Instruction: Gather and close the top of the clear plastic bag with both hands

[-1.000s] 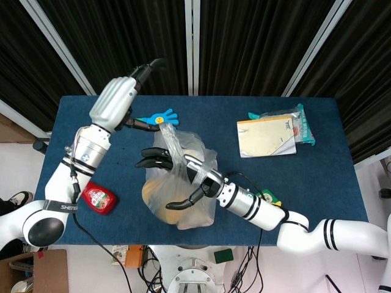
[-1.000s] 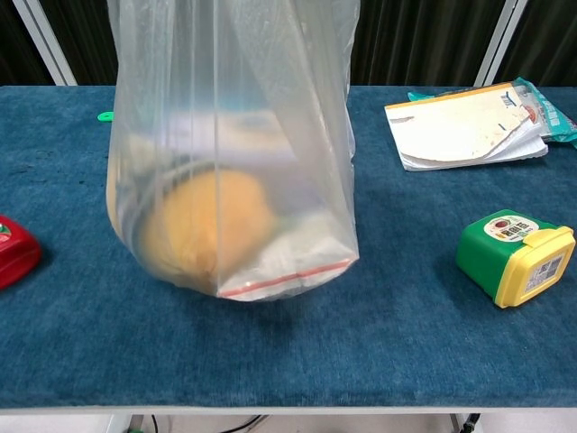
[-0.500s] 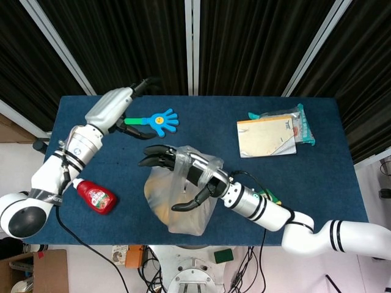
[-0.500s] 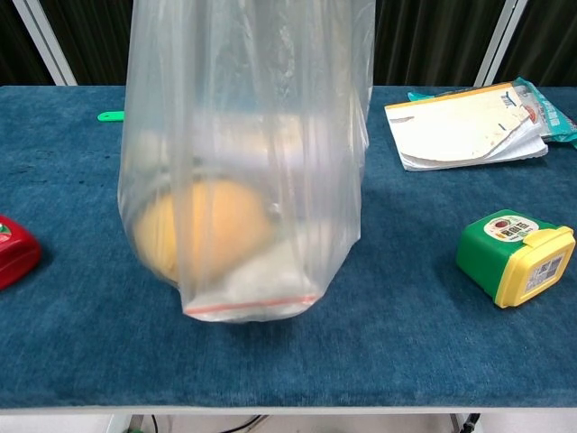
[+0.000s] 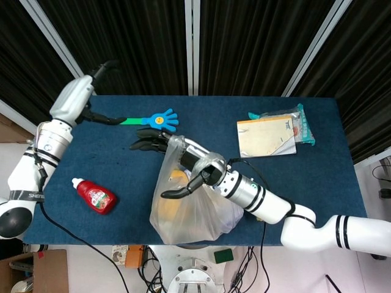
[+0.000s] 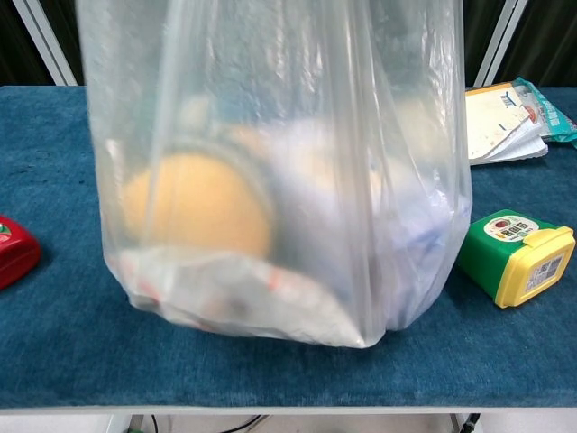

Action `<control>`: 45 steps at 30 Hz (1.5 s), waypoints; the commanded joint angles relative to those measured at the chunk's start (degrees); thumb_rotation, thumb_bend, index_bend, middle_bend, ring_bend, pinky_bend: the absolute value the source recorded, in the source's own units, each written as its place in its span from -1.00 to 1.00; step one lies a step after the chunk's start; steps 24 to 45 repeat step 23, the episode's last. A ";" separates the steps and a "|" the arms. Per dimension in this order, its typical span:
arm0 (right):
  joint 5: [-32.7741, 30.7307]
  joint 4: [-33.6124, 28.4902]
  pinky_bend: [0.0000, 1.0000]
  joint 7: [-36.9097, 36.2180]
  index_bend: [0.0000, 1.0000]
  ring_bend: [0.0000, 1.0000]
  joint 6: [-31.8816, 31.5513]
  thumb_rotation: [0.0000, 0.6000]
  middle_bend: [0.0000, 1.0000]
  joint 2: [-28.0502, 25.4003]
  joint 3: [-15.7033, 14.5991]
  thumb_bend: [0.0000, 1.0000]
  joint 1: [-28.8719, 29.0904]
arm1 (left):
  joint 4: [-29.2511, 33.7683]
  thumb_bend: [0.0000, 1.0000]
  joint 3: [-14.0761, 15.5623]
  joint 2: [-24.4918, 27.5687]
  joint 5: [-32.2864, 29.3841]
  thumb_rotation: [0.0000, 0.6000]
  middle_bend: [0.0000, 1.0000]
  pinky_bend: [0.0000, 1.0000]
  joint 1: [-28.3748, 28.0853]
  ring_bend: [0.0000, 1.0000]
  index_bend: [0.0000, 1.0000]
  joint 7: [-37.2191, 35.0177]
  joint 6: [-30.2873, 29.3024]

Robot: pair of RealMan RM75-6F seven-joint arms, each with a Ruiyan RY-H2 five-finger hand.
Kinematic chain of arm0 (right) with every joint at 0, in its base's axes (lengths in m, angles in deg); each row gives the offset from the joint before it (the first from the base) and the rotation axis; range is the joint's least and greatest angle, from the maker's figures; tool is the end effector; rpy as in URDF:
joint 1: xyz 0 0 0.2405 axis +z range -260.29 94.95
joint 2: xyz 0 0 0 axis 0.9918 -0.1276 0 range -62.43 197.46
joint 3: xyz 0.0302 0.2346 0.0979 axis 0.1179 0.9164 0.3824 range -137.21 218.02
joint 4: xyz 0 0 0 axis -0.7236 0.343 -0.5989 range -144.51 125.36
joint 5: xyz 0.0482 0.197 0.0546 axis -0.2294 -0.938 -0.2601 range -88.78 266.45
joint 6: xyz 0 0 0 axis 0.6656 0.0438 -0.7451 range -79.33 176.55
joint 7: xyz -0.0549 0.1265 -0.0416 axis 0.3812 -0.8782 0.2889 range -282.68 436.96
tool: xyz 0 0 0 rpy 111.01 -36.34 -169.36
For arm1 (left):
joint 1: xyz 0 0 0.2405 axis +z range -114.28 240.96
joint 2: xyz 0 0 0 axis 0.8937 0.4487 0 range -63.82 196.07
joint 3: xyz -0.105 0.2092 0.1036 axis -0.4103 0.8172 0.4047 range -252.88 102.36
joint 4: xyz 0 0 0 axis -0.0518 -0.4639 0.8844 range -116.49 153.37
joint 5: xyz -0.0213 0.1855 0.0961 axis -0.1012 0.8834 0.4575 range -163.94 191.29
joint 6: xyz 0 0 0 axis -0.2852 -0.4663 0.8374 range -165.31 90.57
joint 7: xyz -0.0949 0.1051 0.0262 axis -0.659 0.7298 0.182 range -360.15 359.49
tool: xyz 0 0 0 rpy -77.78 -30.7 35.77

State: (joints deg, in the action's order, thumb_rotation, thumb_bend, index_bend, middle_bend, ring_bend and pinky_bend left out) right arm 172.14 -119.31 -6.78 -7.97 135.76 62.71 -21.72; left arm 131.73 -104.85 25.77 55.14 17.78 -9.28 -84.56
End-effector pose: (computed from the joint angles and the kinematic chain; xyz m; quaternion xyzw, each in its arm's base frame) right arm 0.0732 -0.3124 0.1080 -0.4414 0.6430 -0.5558 0.2878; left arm -0.0670 0.3766 0.2437 -0.5730 -0.4908 -0.5305 0.3864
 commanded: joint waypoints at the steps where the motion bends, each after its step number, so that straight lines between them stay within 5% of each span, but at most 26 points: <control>1: -2.96 -1.04 -0.78 1.84 -0.76 -0.98 1.90 1.00 -0.64 -1.43 2.21 -0.75 0.89 | -1.25 -0.94 1.59 0.07 2.66 1.00 -0.67 -0.57 3.37 -0.79 -0.85 -1.44 -3.27; 12: -13.53 -2.62 -0.78 7.91 -0.76 -0.98 7.34 1.00 -0.65 -4.64 9.80 -0.75 3.39 | -5.04 -0.88 7.34 -2.54 15.78 1.00 -0.67 -0.57 14.90 -0.79 -0.83 -8.53 -12.88; 22: -19.89 -3.10 -0.78 12.54 -0.76 -0.98 9.12 1.00 -0.65 -6.89 15.10 -0.75 3.40 | -16.24 -0.64 12.50 -15.60 30.81 0.86 -0.60 -0.48 24.24 -0.77 -0.72 -24.54 -27.75; 45: -20.13 -3.11 -0.78 12.66 -0.76 -0.98 9.25 1.00 -0.65 -7.00 15.40 -0.75 3.23 | -17.11 -0.63 12.86 -16.33 31.36 0.84 -0.60 -0.48 24.57 -0.76 -0.72 -25.63 -28.01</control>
